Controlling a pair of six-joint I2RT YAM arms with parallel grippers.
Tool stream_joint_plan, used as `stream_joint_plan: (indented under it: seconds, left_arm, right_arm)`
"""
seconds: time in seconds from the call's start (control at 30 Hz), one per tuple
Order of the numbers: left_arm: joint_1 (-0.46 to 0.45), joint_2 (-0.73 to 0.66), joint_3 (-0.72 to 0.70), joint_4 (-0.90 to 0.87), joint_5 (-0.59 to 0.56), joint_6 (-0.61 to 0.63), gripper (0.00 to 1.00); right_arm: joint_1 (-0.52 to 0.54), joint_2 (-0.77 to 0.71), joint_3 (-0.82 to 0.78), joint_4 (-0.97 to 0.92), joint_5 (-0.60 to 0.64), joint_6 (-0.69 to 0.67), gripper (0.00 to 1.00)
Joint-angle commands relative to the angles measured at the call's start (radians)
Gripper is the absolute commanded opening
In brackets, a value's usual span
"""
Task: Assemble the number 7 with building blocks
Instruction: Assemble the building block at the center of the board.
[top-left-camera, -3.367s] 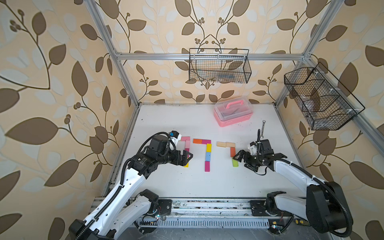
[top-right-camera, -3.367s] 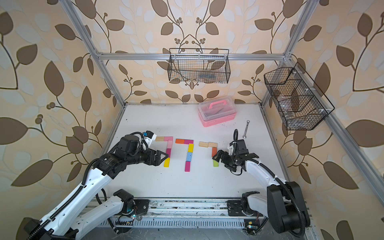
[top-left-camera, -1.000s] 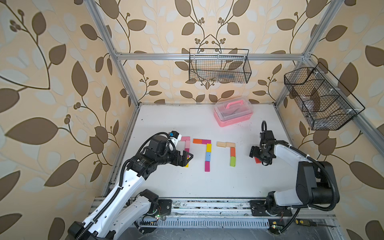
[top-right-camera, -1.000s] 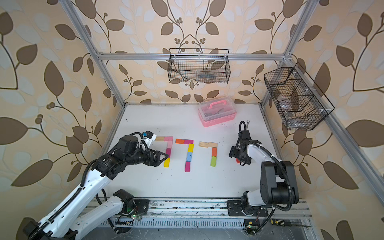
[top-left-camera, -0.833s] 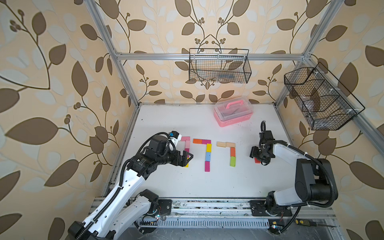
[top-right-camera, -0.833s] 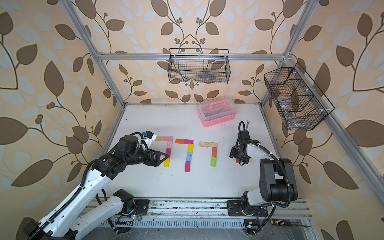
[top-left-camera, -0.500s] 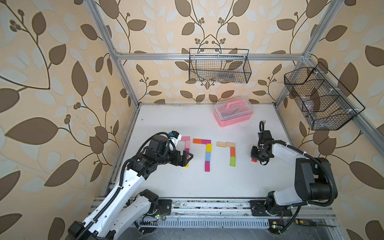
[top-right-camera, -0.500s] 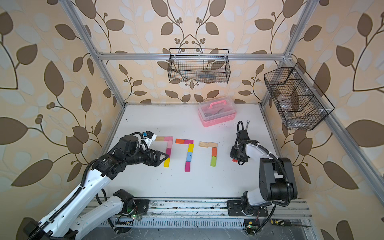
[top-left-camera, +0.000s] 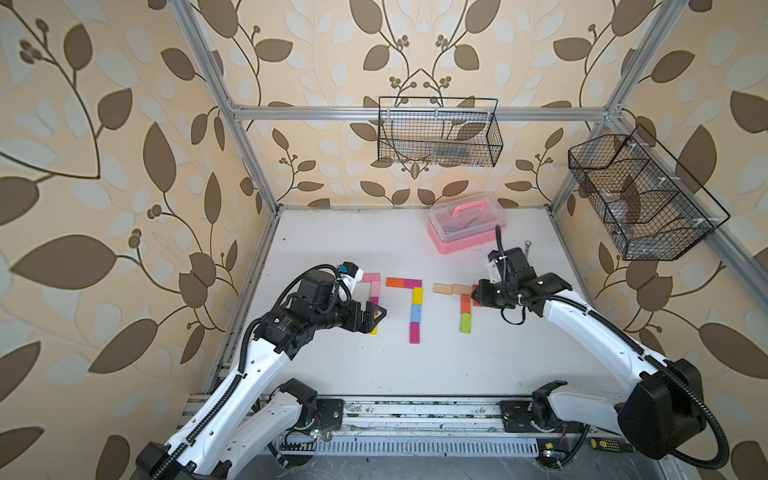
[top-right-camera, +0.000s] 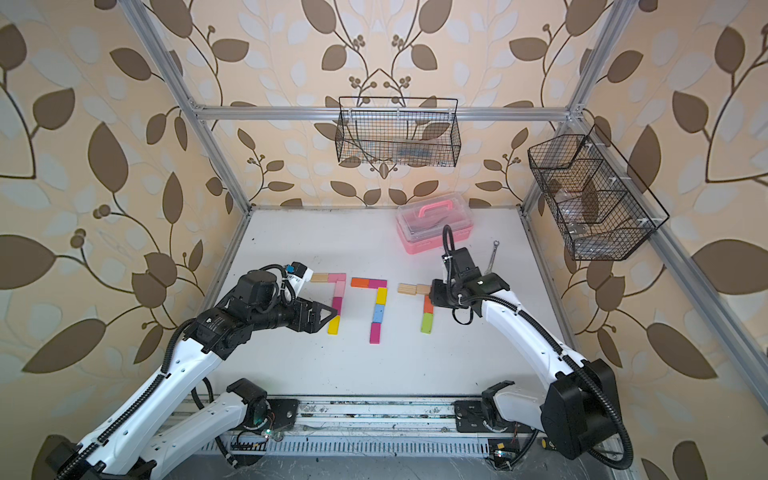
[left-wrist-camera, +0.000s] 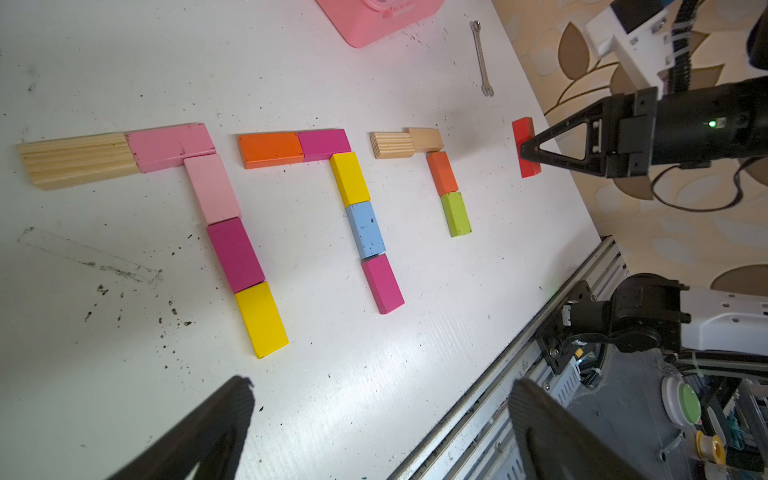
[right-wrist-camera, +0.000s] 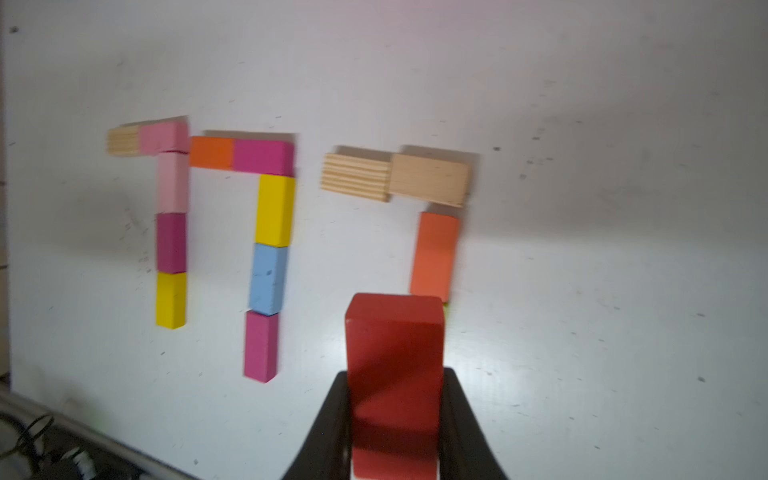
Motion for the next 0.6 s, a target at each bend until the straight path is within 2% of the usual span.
stream_joint_plan:
  seconds: [0.0,0.1,0.2,0.3,0.57]
  left_arm:
    - [-0.009,-0.023,0.014,-0.002,0.010,0.023,0.99]
    - [-0.009,-0.032,0.011,0.001,0.011,0.021,0.99]
    - [-0.009,-0.034,0.010,0.005,0.016,0.021,0.99]
    - [-0.009,-0.032,0.011,0.004,0.024,0.023,0.99]
    - [-0.009,-0.035,0.011,0.004,0.024,0.022,0.99]
  right_arm:
    - [0.141,0.037,-0.019,-0.072,0.064,0.140,0.21]
    - [0.266,0.034,-0.089,0.009,0.142,0.280,0.23]
    - [0.326,0.041,-0.164,0.084,0.178,0.371,0.23]
    - [0.343,0.070,-0.226,0.137,0.177,0.408,0.23]
    - [0.322,0.149,-0.297,0.189,0.170,0.392,0.23]
